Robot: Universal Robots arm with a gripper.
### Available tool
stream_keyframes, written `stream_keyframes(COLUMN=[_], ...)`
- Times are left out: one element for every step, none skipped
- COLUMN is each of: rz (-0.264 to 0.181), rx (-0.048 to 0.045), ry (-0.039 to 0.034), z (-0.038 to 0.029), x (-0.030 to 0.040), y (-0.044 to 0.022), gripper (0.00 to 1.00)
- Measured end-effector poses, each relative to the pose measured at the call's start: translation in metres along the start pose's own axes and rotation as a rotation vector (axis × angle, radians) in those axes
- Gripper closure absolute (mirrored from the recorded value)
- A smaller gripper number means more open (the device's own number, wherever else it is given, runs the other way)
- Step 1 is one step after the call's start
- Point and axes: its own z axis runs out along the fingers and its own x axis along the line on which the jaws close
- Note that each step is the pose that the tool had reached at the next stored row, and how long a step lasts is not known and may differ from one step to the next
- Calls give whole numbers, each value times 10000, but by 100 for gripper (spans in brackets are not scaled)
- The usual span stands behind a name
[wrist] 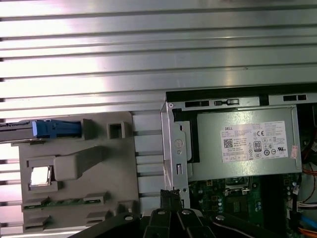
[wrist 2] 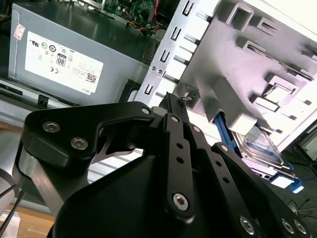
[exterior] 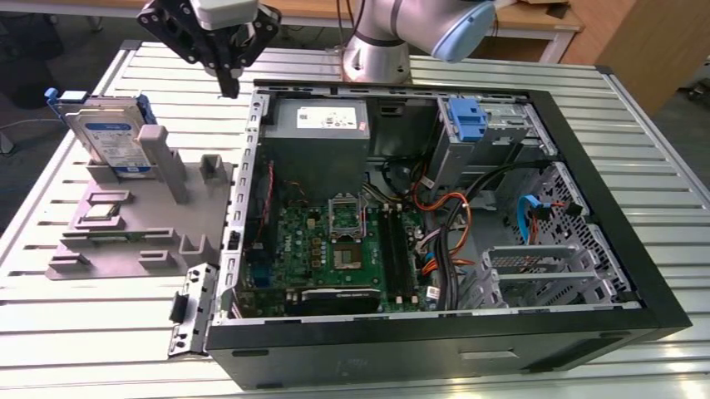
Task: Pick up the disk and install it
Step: 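Reach for the disk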
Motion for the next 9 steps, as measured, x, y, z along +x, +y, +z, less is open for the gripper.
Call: stream_keyframes(rz=[0,0,0,0,0,0,1,2,2], rx=[1,1,1,1,1,1,1,1,0], ry=[1,1,1,1,0,0,1,1,1], z=[-1,-1,-1,-1,-1,-1,-1,-1,-1], x=[7,14,14,14,14,14,17,22,27], y=[-1,-1,-1,-1,-1,-1,-2,-2,-2], gripper=[90,90,90,90,90,90,90,90,90])
